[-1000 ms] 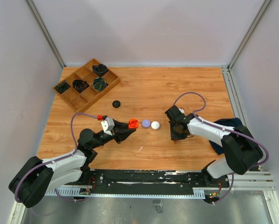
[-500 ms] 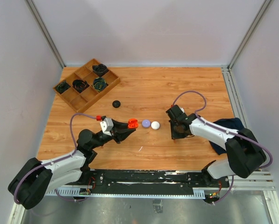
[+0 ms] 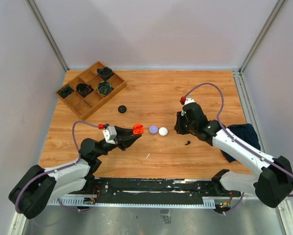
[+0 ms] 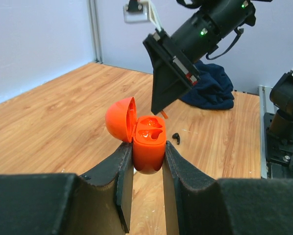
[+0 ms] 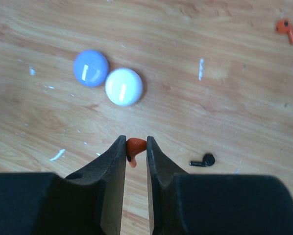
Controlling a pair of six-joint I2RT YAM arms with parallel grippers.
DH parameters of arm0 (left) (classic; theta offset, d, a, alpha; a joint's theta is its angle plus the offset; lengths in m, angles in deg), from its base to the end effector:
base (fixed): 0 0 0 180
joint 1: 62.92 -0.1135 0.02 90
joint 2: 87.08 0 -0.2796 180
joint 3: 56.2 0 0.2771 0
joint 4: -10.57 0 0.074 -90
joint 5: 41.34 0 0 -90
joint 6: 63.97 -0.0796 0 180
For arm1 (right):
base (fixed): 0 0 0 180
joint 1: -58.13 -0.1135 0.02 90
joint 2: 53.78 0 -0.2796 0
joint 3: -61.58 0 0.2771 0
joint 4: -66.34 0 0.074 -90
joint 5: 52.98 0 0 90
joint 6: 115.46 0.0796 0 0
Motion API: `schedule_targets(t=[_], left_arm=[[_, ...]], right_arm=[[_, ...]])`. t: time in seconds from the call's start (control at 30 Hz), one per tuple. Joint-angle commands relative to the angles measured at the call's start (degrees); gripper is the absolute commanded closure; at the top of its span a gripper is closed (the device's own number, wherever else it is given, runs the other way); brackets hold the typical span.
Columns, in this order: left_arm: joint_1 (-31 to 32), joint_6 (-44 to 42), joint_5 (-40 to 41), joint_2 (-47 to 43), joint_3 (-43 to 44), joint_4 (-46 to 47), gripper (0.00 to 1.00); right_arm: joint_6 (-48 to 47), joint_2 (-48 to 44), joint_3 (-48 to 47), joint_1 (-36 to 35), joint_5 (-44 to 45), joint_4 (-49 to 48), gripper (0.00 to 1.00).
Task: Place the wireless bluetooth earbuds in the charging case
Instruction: Pick up the earbud from the center of the board, then place the earbud in the charging case.
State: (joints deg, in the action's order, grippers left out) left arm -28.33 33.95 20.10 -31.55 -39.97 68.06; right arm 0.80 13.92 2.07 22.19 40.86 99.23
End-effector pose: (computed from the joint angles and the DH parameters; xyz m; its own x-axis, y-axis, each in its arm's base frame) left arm 0.1537 -0.1522 0.2134 0.1343 -0.2396 -0.9615 0.8996 0.4364 0.0169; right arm 0.2491 0.1740 0.2319 -0.7181 0.0246 -0.6955 -0.2531 0.9217 0.2940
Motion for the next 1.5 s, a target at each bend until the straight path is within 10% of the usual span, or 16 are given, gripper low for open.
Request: schedule_targets(t=[0.0, 1.47], left_arm=[[0.39, -0.13, -0.44, 1.8, 0.21, 7.2, 1.0], [0.39, -4.11, -3.16, 9.29, 6.03, 18.49, 1.0]], right_arm=[[-3.64, -3.03, -1.73, -2.38, -3.33, -8.16, 0.82], [-18.31, -6.18, -1.69, -19.14, -18.52, -44.38, 0.83]])
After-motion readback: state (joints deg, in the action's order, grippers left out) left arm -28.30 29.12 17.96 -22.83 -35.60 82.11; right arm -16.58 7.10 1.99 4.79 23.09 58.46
